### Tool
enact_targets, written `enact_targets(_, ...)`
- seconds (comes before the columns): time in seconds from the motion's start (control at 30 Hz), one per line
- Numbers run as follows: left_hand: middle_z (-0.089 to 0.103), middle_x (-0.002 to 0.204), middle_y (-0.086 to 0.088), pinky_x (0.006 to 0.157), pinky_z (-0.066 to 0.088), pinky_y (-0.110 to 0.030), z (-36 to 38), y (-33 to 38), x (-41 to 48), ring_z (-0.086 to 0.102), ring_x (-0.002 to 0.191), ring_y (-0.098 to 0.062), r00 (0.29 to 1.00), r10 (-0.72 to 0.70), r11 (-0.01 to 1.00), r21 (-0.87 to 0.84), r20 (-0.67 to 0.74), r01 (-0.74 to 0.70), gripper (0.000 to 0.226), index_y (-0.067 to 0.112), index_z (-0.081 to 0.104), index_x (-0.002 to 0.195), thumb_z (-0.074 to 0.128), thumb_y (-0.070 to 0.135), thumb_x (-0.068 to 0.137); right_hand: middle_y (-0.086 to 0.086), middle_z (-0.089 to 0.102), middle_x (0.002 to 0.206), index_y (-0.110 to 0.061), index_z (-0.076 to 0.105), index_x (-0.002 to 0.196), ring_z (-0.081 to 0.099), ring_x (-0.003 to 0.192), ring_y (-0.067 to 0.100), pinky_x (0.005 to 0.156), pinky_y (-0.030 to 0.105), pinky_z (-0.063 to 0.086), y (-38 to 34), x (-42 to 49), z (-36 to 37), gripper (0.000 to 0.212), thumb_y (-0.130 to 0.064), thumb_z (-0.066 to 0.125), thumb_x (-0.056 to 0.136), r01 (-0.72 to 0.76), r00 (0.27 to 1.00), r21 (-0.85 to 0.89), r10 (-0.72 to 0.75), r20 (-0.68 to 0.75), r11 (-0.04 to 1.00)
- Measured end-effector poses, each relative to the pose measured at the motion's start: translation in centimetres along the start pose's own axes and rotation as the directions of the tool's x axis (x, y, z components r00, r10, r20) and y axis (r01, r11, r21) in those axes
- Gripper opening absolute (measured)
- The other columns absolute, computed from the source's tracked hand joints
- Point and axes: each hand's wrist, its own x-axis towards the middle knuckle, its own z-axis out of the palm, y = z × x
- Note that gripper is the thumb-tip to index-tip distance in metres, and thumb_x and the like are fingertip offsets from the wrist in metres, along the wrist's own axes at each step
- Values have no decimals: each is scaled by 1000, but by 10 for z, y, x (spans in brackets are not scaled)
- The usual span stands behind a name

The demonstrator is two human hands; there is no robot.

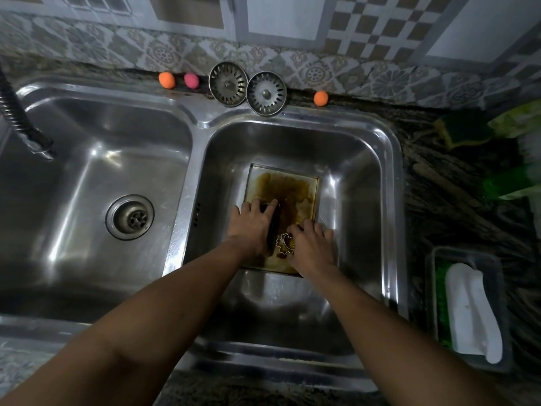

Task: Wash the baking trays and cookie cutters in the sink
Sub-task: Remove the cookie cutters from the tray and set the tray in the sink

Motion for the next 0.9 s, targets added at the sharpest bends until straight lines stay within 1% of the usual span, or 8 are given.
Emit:
enact_targets(0.07,32,146,-14,104,38,-50,0,0,0,36,131,-35,1000,-1,999,-39,17,1,130,26,6,155,85,55,56,4,46,133,-30,50,129,42,122,27,98,44,32,0,2,-2,60,-45,73,75,-2,1000,18,2,9,1000)
enact_targets(0.23,30,145,-14,103,41,-47,-2,2,-3,34,132,-35,999,14,992,-125,48,-7,129,23,12,151,90,47,51,2,43,136,-30,48,129,39,125,26,100,43,30,-1,3,-6,61,-44,73,76,-16,1000,85,17,-14,996)
enact_targets(0.33,24,147,-15,104,42,-47,-2,2,-5,30,134,-37,996,26,991,-131,90,-14,135,27,7,152,92,46,48,2,43,136,-31,48,130,39,126,25,101,43,29,-2,1,-8,61,-43,73,76,-28,999,116,30,-18,993)
enact_targets(0.5,27,141,-12,98,46,-45,-5,3,-12,31,131,-35,993,33,985,-169,116,-13,123,24,21,145,93,41,47,0,43,136,-32,47,130,37,128,23,101,42,28,-2,-2,-11,60,-43,73,76,-43,999,137,46,-15,990)
enact_targets(0.6,28,139,-11,94,48,-46,-7,3,-17,31,131,-34,994,23,978,-210,104,-1,122,25,21,143,94,42,46,0,43,137,-34,47,130,35,130,23,102,42,28,0,-6,-14,61,-42,73,76,-59,998,161,62,-14,985)
enact_targets(0.67,27,140,-10,96,48,-47,-6,2,-24,31,131,-34,996,20,977,-212,92,0,124,26,19,144,94,43,47,0,44,136,-33,48,129,36,129,22,102,42,29,4,-12,-16,61,-41,74,75,-70,997,189,75,-18,979)
enact_targets(0.8,30,137,-8,99,46,-45,-1,2,-51,36,126,-31,996,63,975,-216,60,-48,124,28,17,146,91,51,49,-3,43,136,-33,48,129,36,131,23,107,43,28,10,-36,-15,62,-40,75,73,-37,999,245,28,41,969)
enact_targets(0.9,32,137,-7,100,46,-45,3,-2,-72,38,125,-29,980,162,958,-257,112,-129,124,27,18,146,89,50,48,-3,44,135,-35,49,128,36,131,25,107,44,27,9,-58,-10,64,-39,76,71,13,989,239,-47,139,971)
